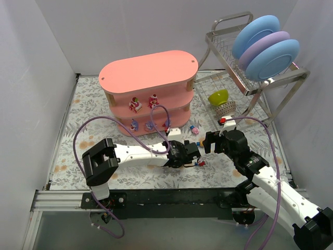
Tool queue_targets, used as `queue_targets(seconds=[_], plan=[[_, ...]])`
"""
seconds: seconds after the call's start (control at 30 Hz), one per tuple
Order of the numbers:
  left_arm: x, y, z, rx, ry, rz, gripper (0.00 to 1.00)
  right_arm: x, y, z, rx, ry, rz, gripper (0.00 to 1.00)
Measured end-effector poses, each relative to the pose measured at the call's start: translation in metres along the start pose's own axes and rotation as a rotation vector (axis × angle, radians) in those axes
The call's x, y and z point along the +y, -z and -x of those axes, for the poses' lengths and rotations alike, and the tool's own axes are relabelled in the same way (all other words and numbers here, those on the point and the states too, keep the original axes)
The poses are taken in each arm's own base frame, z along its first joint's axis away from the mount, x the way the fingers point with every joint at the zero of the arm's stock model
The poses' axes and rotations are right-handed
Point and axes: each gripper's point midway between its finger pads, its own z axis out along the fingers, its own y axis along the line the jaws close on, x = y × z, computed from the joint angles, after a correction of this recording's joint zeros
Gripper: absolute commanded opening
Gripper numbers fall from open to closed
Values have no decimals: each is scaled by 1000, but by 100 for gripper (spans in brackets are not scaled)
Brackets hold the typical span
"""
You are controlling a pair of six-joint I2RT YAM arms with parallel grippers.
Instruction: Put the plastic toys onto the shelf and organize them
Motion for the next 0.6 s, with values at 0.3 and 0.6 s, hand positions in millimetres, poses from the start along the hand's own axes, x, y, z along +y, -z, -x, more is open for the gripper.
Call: queue_targets(seconds=[0.3, 0.6], plan=[[-19, 2, 2, -6, -19, -110, 69, 1, 0, 2, -7, -1, 6, 95], [-35, 7, -1, -24, -41, -171, 53, 2, 1, 3, -11, -1, 10, 95]])
